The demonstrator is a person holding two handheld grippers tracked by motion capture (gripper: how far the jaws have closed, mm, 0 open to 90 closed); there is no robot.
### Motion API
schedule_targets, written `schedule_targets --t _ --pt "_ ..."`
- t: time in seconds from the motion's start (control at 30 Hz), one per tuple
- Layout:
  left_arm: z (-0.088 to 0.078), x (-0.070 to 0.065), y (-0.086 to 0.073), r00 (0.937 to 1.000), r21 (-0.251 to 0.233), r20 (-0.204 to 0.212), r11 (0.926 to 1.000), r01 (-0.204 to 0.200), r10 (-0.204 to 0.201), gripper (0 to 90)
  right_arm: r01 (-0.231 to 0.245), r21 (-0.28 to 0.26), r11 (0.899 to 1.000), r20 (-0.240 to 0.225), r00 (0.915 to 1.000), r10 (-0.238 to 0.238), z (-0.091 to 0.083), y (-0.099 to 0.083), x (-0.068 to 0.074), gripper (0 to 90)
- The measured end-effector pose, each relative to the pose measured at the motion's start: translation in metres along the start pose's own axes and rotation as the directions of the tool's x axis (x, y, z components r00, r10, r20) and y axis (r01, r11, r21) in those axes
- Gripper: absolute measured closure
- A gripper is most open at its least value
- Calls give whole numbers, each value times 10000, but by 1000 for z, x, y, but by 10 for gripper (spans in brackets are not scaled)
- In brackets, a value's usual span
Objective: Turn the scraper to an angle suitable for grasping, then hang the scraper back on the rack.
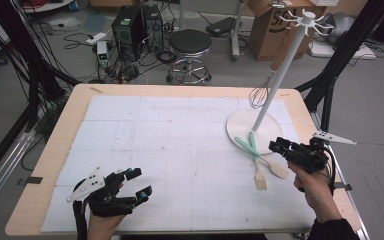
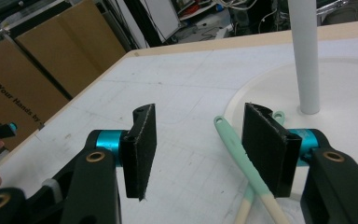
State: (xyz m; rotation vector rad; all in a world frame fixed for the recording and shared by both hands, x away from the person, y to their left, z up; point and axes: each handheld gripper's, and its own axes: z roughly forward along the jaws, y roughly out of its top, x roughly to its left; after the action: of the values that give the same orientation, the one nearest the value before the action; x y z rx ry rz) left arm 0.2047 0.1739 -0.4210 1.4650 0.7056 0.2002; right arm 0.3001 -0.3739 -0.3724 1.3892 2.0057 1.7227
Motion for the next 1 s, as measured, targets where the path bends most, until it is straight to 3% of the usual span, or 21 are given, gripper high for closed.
schedule_targets --t 0.23,0.47,0.63,0.83,0.93,1.0 --pt "0 -1 0 10000 -27 29 10000 -31 31 251 -10 82 10000 121 9999 9 2 -1 -3 439" --pt "2 -1 0 10000 25 46 10000 -38 38 251 233 721 9971 473 9985 -267 14 -1 -10 438" --pt "2 -2 0 10000 45 79 10000 -59 59 251 329 1246 9917 771 9961 -427 23 -2 -17 460" --pt "4 -3 -1 9999 132 104 9999 -59 58 251 -144 1765 9842 995 9950 -33 31 -4 -26 528" --pt "4 -3 -1 9999 180 140 9998 -67 65 251 -75 2137 9769 1079 9940 -160 37 -6 -30 538" --pt "4 -3 -1 9999 184 110 9998 -80 78 251 199 2517 9676 1201 9914 -517 41 -7 -29 538"
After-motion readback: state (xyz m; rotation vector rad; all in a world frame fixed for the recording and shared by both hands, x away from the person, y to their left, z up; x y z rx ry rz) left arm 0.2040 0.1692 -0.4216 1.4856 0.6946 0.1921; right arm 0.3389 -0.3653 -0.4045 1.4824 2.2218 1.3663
